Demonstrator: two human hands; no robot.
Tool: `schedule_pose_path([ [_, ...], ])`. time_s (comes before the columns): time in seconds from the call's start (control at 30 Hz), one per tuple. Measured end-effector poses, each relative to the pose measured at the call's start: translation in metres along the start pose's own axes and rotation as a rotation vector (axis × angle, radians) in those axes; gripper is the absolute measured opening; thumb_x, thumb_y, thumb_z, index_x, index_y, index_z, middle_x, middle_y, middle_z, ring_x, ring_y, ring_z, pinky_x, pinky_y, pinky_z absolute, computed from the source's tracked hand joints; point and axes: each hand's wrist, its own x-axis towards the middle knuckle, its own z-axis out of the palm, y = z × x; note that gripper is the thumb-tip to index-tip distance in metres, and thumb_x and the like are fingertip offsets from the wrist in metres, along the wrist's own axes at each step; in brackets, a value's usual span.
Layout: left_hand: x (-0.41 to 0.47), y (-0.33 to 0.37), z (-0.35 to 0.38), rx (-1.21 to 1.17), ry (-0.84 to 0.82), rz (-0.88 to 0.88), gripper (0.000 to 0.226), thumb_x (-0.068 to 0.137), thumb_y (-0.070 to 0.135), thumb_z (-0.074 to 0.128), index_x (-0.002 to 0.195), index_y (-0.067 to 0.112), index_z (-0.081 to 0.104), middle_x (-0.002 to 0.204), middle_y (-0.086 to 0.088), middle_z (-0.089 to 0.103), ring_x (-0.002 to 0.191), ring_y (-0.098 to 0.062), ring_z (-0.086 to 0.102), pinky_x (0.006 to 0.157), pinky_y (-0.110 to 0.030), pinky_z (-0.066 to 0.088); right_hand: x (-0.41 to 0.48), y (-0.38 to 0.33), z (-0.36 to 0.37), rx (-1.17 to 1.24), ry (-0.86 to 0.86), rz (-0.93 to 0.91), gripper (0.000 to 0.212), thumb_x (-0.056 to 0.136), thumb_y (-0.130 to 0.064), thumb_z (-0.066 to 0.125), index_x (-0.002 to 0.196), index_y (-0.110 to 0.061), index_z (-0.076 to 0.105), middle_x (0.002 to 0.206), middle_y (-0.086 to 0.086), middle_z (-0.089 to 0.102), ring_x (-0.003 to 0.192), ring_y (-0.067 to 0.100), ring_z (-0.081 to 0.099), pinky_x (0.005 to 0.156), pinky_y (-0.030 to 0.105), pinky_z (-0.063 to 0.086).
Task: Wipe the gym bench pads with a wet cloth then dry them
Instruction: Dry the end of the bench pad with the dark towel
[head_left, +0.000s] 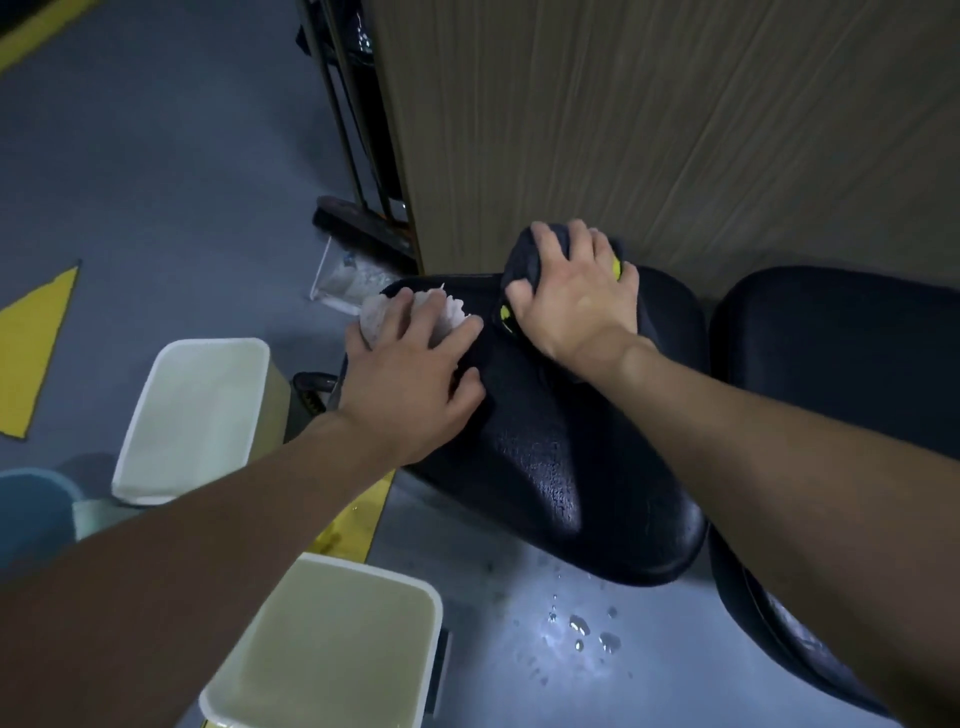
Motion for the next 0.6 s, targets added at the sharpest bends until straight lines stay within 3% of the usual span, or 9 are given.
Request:
schedule_pose_path([
  [0.3,-0.004,0.001,0.010,-0.022,0.164,-0.007,0.058,0.083,0.051,0.033,0.136,0.038,0.052,0.152,-0.002,0.044,0.144,-0.028,0.032,0.102,-0.065,0.033,-0.081,-0.008,0.003,-0.020,0.019,-0.103,0.070,0.093,-0.046,0.035,0.156,-0.031,0.008,0.166,0.009,0.002,0.152,0.030,-0.001,0.118,0.059,0.010],
  [0.4,-0.003,-0.001,0.014,-0.029,0.124,-0.016,0.063,0.086,0.054,0.022,0.146,0.043,0.037,0.162,0.002,0.026,0.151,-0.025,0.014,0.111,-0.063,0.021,-0.133,-0.005,0.015,-0.061,0.139,-0.128,0.072,0.085,-0.046,0.030,0.154,-0.026,0.027,0.161,0.016,0.023,0.148,0.034,0.022,0.112,0.063,0.027],
  [0.47,-0.004,-0.003,0.015,-0.018,0.170,-0.011,0.061,0.087,0.054,0.021,0.146,0.045,0.037,0.163,0.003,0.021,0.151,-0.026,0.011,0.113,-0.063,0.014,-0.161,0.000,0.022,-0.055,0.231,-0.155,0.073,0.080,-0.045,0.033,0.149,-0.022,0.039,0.155,0.018,0.037,0.142,0.037,0.035,0.105,0.063,0.038],
  [0.6,-0.005,-0.001,0.019,0.004,0.393,0.052,0.059,0.084,0.049,0.025,0.127,0.035,0.064,0.137,0.006,0.053,0.129,-0.020,0.043,0.103,-0.052,0.030,-0.196,0.017,0.031,-0.094,0.284,-0.220,0.072,0.082,-0.045,0.034,0.150,-0.024,0.035,0.155,0.017,0.036,0.143,0.035,0.035,0.106,0.059,0.039],
])
